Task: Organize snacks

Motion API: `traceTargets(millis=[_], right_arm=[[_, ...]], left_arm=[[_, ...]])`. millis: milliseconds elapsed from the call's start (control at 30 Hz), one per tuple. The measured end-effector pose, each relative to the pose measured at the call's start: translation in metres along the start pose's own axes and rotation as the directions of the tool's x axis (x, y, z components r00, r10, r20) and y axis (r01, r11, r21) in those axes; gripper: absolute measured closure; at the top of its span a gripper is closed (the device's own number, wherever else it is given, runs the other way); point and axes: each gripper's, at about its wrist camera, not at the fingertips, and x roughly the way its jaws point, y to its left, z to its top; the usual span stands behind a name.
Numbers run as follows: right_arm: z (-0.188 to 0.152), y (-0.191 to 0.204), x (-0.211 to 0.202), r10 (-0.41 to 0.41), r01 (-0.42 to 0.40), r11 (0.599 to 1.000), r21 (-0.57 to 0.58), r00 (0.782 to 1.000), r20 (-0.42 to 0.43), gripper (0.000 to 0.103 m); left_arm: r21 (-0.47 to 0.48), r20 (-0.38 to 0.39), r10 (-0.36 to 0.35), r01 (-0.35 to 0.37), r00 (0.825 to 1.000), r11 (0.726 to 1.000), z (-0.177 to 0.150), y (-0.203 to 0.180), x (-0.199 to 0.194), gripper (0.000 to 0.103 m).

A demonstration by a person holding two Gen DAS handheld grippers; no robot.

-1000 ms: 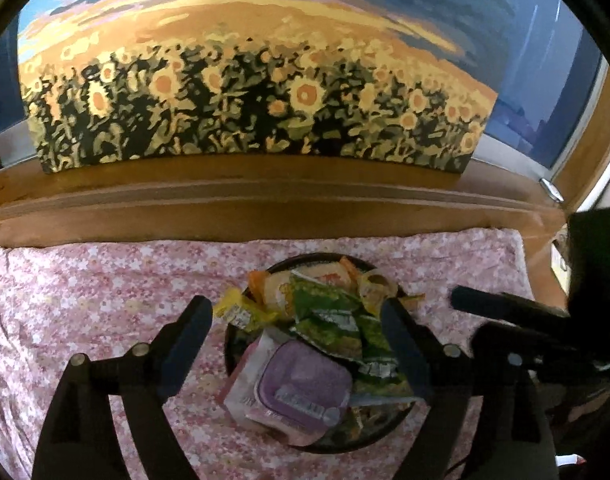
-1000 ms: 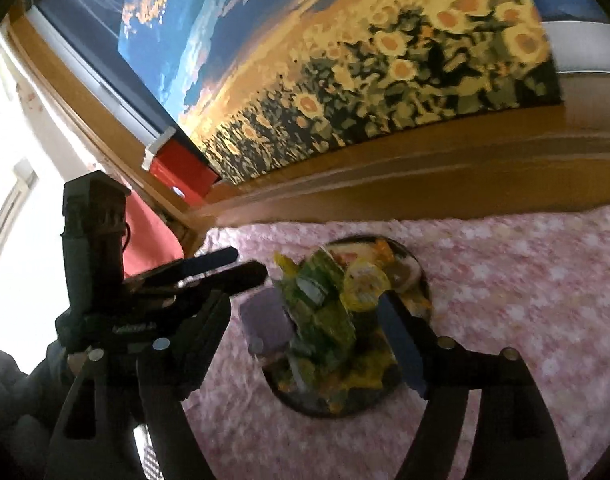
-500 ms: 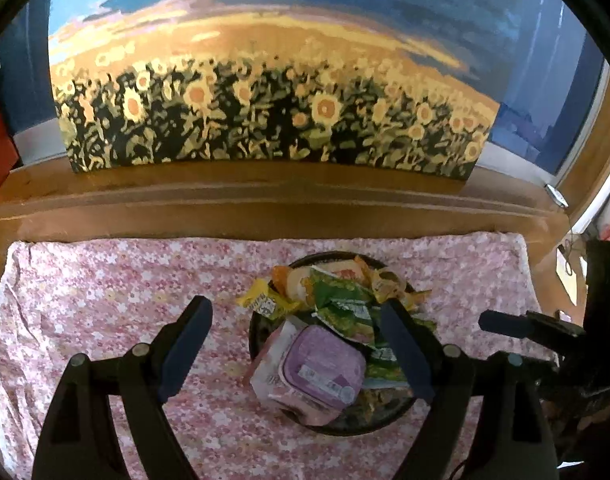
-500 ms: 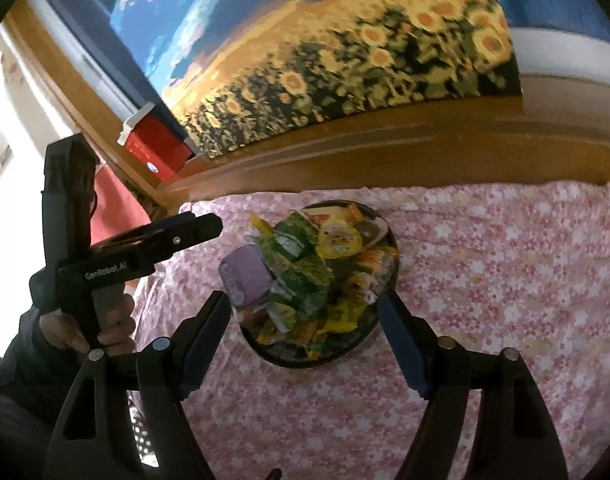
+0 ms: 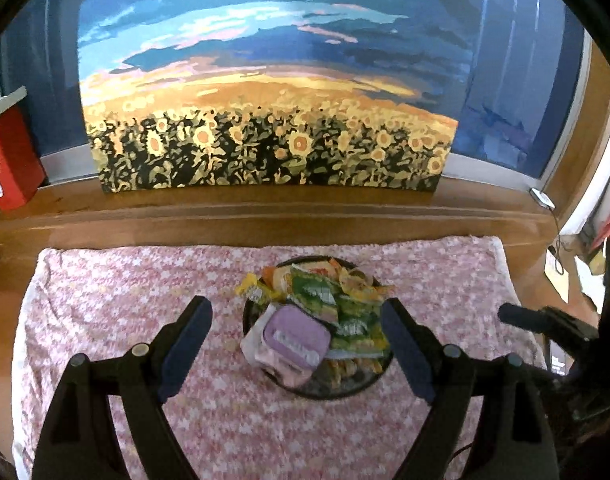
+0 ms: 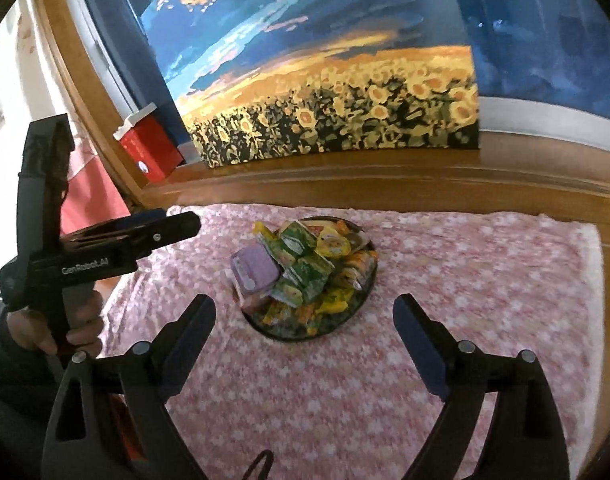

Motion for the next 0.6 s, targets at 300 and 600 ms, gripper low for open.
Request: traceTargets(millis=[300, 600], right_arm=[[-0.026, 0.008, -0.011, -0.062, 0.06, 0.996, -0.063, 0.997, -0.036, 0.011], [-0.024, 0.013, -0.006, -0.066, 0.061, 0.995, -0.079, 0.996, -0.06, 0.011]], left_arm=[[-0.039, -0.07, -0.004, 0.002, 0.998, 0.999, -0.045, -0.001, -0.005, 0.014], [-0.06, -0.101, -0.012, 0.006, 0.995, 0.998, -0.07, 0.004, 0.004, 0.014]])
